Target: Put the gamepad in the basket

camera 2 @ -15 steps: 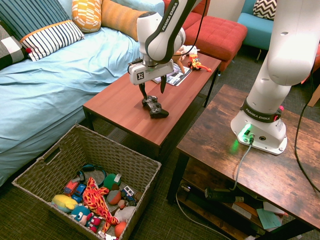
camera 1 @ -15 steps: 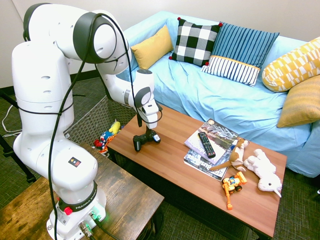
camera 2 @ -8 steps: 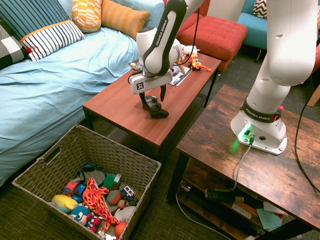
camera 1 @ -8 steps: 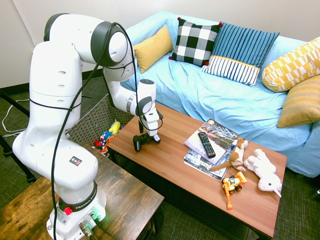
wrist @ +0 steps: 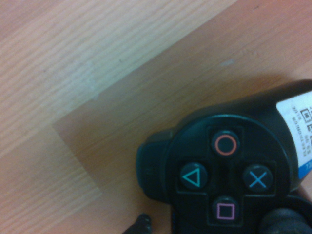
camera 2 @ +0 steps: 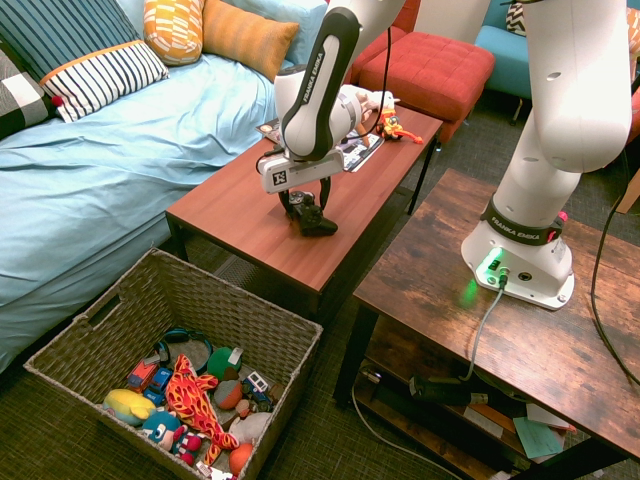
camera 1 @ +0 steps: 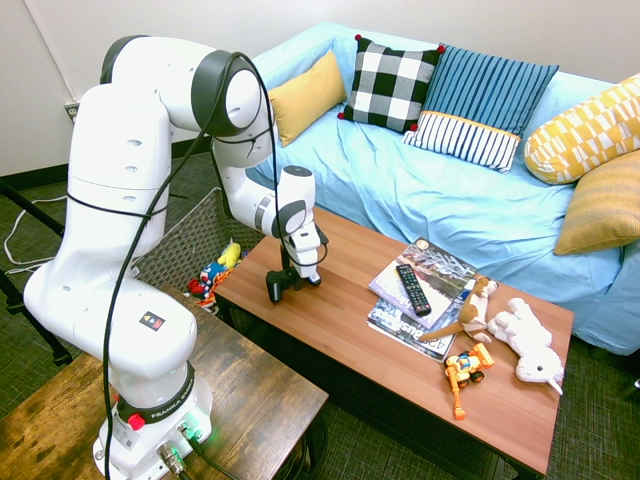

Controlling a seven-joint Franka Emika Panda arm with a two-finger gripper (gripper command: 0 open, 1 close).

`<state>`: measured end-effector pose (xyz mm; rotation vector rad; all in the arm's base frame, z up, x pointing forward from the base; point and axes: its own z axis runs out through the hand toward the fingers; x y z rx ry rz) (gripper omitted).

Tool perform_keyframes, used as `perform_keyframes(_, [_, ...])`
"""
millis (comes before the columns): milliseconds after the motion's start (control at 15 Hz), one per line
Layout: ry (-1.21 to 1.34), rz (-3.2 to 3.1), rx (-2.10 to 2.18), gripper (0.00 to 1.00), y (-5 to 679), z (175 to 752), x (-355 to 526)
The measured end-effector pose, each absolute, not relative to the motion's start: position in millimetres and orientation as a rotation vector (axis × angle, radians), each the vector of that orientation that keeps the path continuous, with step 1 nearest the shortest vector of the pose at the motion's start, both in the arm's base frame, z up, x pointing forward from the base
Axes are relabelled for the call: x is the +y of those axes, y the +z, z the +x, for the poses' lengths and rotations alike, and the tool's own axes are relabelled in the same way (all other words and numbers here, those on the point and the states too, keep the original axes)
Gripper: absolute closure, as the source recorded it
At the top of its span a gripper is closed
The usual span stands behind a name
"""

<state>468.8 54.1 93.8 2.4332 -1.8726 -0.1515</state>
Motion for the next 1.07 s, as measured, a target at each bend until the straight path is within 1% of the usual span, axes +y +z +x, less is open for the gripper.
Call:
perform_keyframes(400, [-0.160,2.447,-1.894,1.00,89.6,470.8,56.1])
perform_keyframes(600, [-0.156,2.493,-1.893,1.00,98.9,475.3,58.4])
perform_keyframes(867, [-0.055,2.603,-1.858,1.00,157.2,483.7,70.1])
perform_keyframes(1067, [0.041,2.715,-1.710,1.00,219.9,479.9,124.5])
